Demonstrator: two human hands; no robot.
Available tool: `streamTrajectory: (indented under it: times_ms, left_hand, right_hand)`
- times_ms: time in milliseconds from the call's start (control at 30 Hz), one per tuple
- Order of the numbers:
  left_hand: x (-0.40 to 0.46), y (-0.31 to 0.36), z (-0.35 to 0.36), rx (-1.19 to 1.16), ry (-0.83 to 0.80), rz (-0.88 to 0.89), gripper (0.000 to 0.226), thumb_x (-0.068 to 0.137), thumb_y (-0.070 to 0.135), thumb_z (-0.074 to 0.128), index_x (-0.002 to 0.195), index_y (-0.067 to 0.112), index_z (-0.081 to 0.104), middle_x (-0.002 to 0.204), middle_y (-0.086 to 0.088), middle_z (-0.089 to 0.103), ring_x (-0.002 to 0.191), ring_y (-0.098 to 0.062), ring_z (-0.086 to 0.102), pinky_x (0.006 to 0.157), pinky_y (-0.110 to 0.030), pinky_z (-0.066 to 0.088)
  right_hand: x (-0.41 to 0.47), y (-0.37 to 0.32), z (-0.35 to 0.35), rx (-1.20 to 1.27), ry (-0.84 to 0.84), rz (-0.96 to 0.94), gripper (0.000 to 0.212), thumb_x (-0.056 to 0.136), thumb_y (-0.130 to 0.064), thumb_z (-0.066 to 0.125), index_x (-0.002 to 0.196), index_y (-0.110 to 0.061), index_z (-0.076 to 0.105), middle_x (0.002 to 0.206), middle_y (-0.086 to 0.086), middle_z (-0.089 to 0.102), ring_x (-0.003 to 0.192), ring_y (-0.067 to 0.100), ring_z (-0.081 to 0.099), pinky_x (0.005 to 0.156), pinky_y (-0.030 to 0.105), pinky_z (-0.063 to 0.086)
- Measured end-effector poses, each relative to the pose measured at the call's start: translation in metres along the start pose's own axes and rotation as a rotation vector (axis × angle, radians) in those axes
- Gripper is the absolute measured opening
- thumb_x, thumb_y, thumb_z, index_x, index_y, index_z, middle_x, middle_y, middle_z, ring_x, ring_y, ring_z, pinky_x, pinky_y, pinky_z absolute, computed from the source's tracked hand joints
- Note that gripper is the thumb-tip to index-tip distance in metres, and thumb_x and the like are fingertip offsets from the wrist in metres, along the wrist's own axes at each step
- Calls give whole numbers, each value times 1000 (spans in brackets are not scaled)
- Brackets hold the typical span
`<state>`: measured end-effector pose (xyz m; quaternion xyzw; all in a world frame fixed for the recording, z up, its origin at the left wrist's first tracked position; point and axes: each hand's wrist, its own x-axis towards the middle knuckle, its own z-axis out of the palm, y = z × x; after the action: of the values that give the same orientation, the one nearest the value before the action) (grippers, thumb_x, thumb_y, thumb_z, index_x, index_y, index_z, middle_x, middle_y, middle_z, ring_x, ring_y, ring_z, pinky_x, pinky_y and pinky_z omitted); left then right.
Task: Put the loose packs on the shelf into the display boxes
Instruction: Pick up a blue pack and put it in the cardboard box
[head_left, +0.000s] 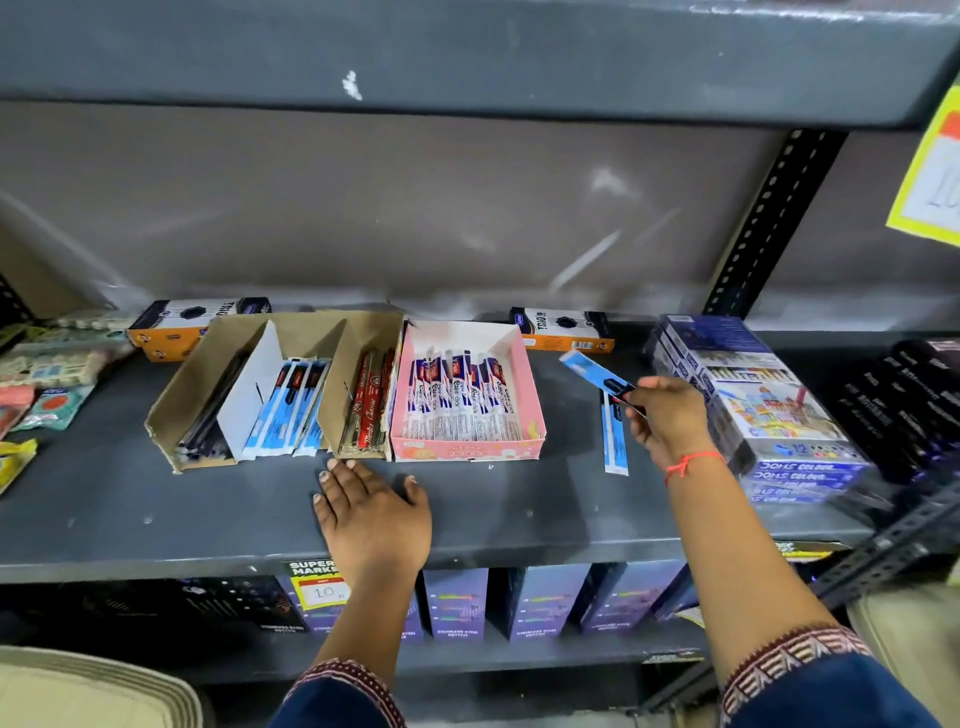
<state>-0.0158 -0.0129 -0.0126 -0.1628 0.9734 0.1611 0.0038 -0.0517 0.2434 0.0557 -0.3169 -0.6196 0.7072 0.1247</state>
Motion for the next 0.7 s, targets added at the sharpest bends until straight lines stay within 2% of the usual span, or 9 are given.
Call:
streamTrajectory:
  times_ms: [100,233,300,367,433,500,600,700]
  left_hand:
    - [0,-1,0,-3,7,-1,70,96,42,23,147,-3,3,158,-20,3,147,-29,2,120,-40,1]
    - [1,0,0,4,12,3,71,96,42,23,147,-3,3,158,-19,3,147,-29,3,120,-39,1]
    - [1,-1,-1,3,14,7,70,96,42,22,147,-3,3,158,-19,3,147,-29,3,120,-39,1]
    - [0,-1,-1,-6,12,10,71,96,42,22,147,-3,3,158,-20,3,147,-30,2,120,-39,1]
    - [-1,-2,-2,-6,8,11,71,96,43,22,147,-3,2,158,-19,2,147,-30,2,120,-39,0]
    - [-1,-2,-2,1,-1,10,71,96,43,20,147,-3,1,158,-19,1,147,-29,1,120,-39,0]
    - [-1,-1,-2,6,-2,8,71,96,43,21,147,-3,1,158,-19,2,147,-29,1,120,-39,1]
    - [-1,-1,-2,10,-3,6,71,96,43,22,147,-2,2,158,-19,2,147,-29,2,120,-39,1]
  right_hand:
    - [-14,-11,6,114,-72,2,32,85,12,51,71,-17,48,63,7,51,34,4,46,32,8,34]
    - [-28,-19,13,233,-187,52,32,83,14,52,73,-16,52,41,-2,61,41,4,46,37,10,36]
    - [-33,-18,18,310,-245,115,31,84,12,54,72,-17,53,38,-6,61,39,2,48,40,12,39]
    - [-38,-16,23,354,-288,167,29,85,7,56,70,-18,53,40,-7,62,43,3,53,49,17,46]
    - [-43,-13,30,382,-340,196,27,86,4,56,71,-18,53,44,-6,66,49,8,61,61,28,51]
    - [-47,-11,38,401,-384,194,26,88,6,52,75,-16,52,50,-2,69,47,11,68,64,35,53]
    - [-54,-9,51,325,-391,102,29,90,9,46,80,-18,48,70,4,62,59,16,64,62,30,52]
    - [-63,-10,61,252,-409,3,32,90,10,46,81,-21,49,76,3,60,66,13,56,57,23,45]
